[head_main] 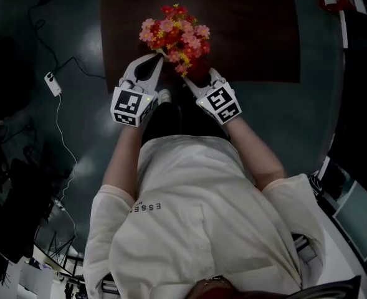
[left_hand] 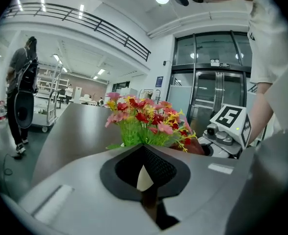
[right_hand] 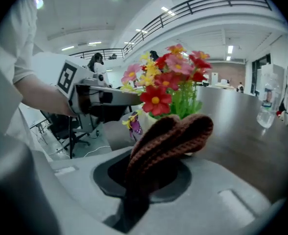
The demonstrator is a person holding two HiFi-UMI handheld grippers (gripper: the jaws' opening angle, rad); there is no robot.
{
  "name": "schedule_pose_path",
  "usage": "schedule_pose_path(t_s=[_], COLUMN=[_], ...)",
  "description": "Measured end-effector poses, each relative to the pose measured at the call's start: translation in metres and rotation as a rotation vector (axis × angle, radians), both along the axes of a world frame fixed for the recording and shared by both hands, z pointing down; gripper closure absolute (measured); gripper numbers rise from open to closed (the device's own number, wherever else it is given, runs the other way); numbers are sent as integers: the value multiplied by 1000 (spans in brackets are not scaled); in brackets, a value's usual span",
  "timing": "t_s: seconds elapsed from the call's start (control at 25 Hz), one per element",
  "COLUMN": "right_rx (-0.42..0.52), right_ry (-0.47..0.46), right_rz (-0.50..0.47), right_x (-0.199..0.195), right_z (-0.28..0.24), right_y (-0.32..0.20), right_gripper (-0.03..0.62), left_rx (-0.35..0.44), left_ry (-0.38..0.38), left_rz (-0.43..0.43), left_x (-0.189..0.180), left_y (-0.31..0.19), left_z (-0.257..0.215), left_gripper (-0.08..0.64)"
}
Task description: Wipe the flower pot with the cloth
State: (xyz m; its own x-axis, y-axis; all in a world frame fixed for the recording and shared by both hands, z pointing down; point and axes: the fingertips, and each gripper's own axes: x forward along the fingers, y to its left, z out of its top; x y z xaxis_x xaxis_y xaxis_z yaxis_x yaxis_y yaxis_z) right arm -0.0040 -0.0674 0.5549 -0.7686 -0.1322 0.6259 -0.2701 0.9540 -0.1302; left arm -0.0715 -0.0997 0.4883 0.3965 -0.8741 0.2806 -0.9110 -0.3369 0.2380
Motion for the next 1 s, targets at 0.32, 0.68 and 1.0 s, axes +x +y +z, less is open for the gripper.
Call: schedule_pose_path(t_s=[0.32,0.68,1.0], right_rx=[-56,-256,-302], right_ry=[-56,-66,1], right_rz=[-227,-83,24], right_x=[-46,-31,11], right_z=[4,17,31], right_y=[36,13,-27], right_gripper=[546,545,545], left_rx=[-103,-102,-85], left_ry=[-111,-119,-100], left_rz=[27,37,22], left_x=[8,8,9], left_y=[-16,-18,-20], left_z=[27,28,26], left_gripper=[549,552,552])
